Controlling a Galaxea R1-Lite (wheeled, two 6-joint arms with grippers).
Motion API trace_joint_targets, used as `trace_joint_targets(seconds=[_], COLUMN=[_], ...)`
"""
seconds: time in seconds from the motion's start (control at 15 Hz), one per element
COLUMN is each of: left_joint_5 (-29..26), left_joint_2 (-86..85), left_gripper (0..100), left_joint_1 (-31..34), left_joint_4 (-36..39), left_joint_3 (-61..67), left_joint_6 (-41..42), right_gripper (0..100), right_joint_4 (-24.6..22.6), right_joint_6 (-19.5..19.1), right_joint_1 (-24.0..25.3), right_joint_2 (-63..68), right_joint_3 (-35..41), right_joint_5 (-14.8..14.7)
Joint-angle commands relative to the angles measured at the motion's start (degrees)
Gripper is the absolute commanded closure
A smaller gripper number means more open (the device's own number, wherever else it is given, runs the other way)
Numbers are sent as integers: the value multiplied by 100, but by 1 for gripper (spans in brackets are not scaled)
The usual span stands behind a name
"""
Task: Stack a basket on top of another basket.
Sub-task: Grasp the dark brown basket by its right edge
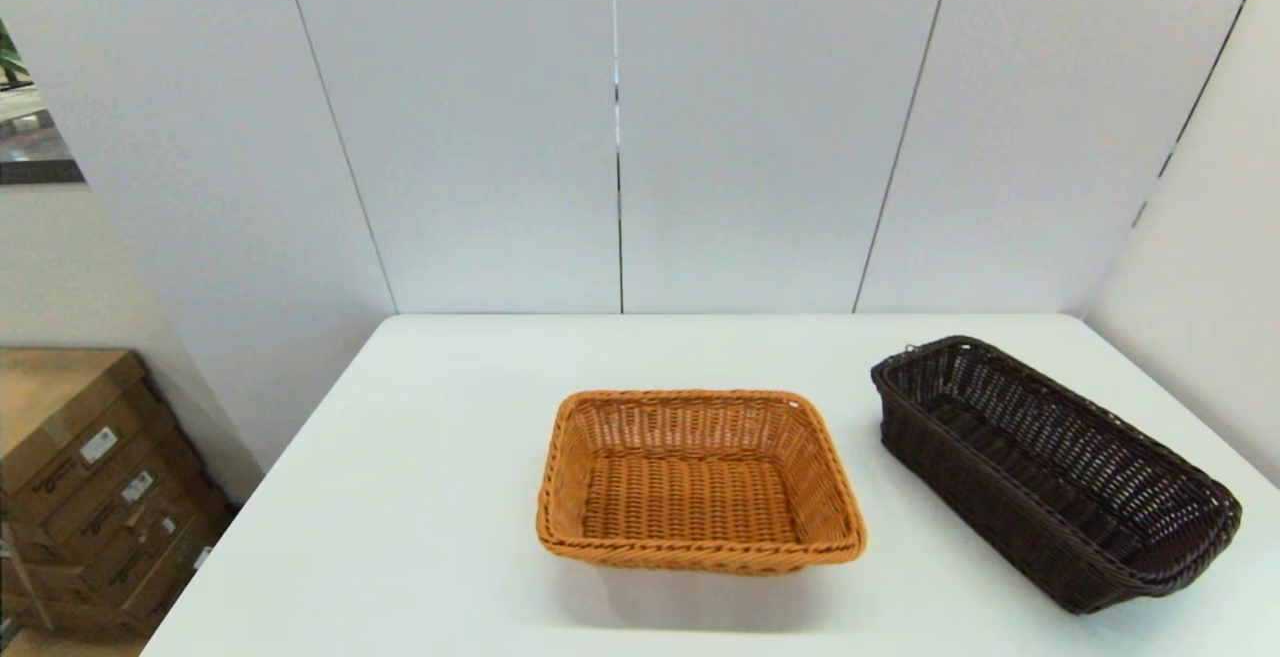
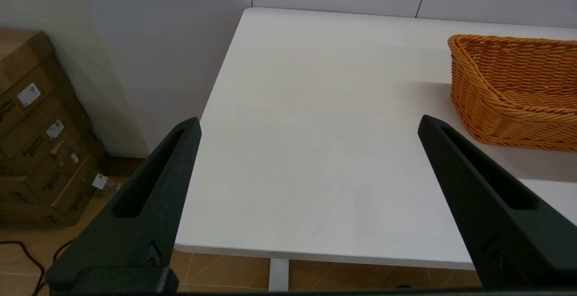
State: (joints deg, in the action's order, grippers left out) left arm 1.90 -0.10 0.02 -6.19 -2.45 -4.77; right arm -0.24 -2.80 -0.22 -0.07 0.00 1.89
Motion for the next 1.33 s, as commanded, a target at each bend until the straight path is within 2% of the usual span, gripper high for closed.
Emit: trace_joint_targets(seconds=[0.07, 0.47, 1.0, 1.13, 1.33], left_joint_5=[3, 3, 3, 3, 3], left_joint_2=[1, 1, 1, 1, 1], left_gripper=[0, 0, 0, 0, 0], left_joint_1=[-2, 6, 6, -2, 6], left_joint_4=[-5, -5, -5, -5, -5], left_joint_3=[-1, -1, -1, -1, -1], left_joint_6=[-7, -7, -7, -7, 2], right_gripper=[0, 0, 0, 0, 0], right_joint_4=[-2, -2, 68, 33, -37], right_joint_6=[-1, 78, -54, -133, 333], right_joint_1=[-4, 4, -4, 4, 163], right_joint_2=[7, 7, 16, 438, 1844], right_joint_3=[0, 0, -26, -44, -800], right_joint_5=[-4, -22, -22, -13, 84])
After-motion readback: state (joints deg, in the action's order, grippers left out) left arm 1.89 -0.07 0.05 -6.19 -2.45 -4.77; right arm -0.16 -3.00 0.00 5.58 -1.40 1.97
